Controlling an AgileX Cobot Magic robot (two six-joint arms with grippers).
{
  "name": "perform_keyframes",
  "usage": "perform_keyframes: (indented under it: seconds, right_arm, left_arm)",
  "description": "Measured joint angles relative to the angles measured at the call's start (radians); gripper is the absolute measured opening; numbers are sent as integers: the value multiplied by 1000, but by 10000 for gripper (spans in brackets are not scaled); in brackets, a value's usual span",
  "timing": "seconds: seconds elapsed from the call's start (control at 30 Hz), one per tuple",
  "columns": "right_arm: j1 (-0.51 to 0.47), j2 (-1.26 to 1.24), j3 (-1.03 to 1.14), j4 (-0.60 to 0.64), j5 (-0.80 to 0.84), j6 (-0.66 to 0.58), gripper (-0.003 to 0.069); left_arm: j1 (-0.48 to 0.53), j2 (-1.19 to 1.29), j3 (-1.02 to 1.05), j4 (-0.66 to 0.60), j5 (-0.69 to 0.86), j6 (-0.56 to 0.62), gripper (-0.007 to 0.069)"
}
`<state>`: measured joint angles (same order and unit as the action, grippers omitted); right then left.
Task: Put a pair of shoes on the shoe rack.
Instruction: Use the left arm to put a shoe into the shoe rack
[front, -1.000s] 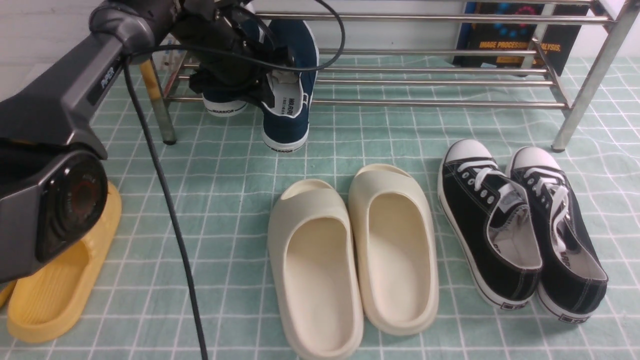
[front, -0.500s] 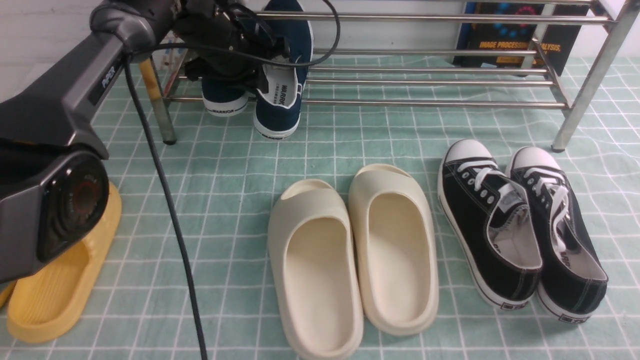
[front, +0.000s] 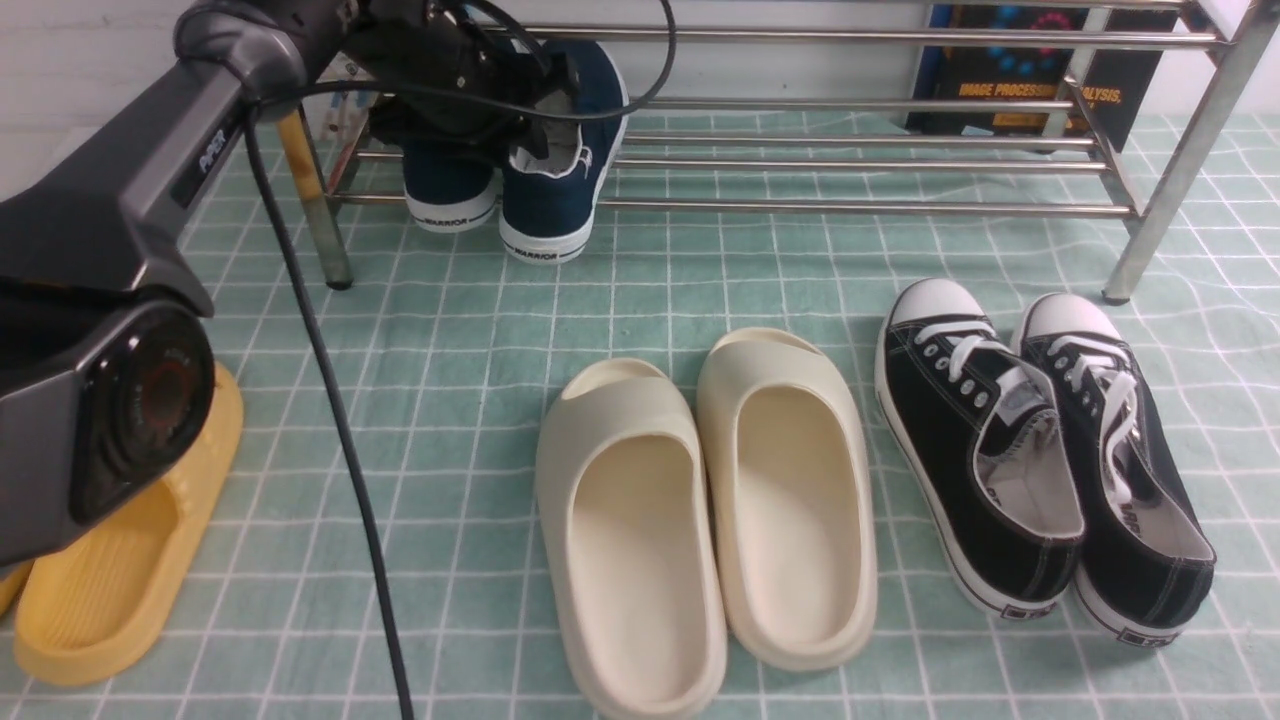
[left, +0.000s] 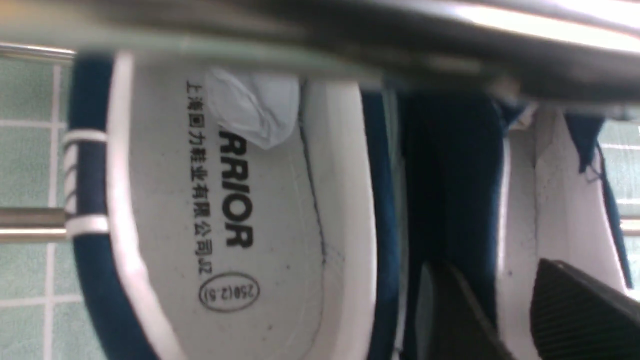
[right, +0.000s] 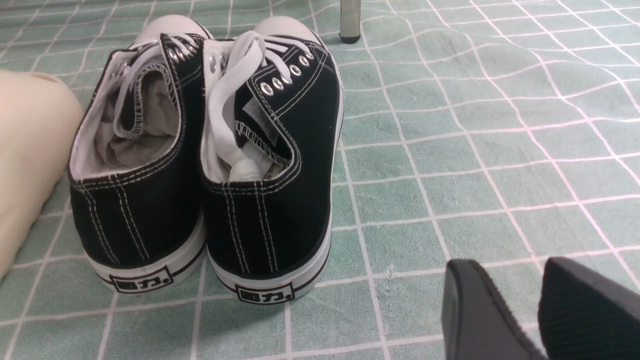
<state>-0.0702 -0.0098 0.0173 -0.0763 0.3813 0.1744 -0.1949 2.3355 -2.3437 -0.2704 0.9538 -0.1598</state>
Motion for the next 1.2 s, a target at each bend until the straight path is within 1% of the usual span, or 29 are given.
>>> perform_keyframes:
  seconds: [0.07,0.23,0.33,0.37,0.43,0.47,0.5,0.53,0.57,0.7,0.8,0.93,1.03,1.17,1.2]
  right_arm:
    - [0,0,0,0,0,0,239]
    - [0,0,0,0,0,0,239]
    - [0,0,0,0,0,0,239]
    - [0,0,0,0,0,0,239]
    - [0,0,0,0,0,0,239]
    - [0,0,0,0,0,0,239]
    - [0,0,0,0,0,0,239]
    - [0,0,0,0,0,0,239]
    - [0,0,0,0,0,0,239]
    - [0,0,0,0,0,0,239]
    - [0,0,0,0,0,0,239]
    - [0,0,0,0,0,0,239]
    - [0,0,0,0,0,0,239]
    - [0,0,0,0,0,0,239]
    - [0,0,0,0,0,0,239]
  left_arm:
    - [0,-10,-11,10,29,0,286]
    - [0,-45,-52,56,111,0,287]
    - [0,-78,-80,91,188,0,255]
    - [0,-80,-80,91,193,0,255]
    - [0,-107,-92,109,260,3,195]
    - [0,-111,-92,109,269,5,190]
    - [-1,-127,-92,111,287,19,147]
    - [-3,-129,-92,113,291,21,135]
    - [-8,-141,-92,116,299,33,94]
    - [-41,-163,-88,122,299,42,-13]
    - [-62,-170,-61,123,299,44,-13]
    - [-92,-170,75,148,298,49,-13]
    - [-93,-169,165,183,298,49,-13]
    - [-92,-157,211,203,282,49,-13]
    - [-92,-141,218,203,254,49,-13]
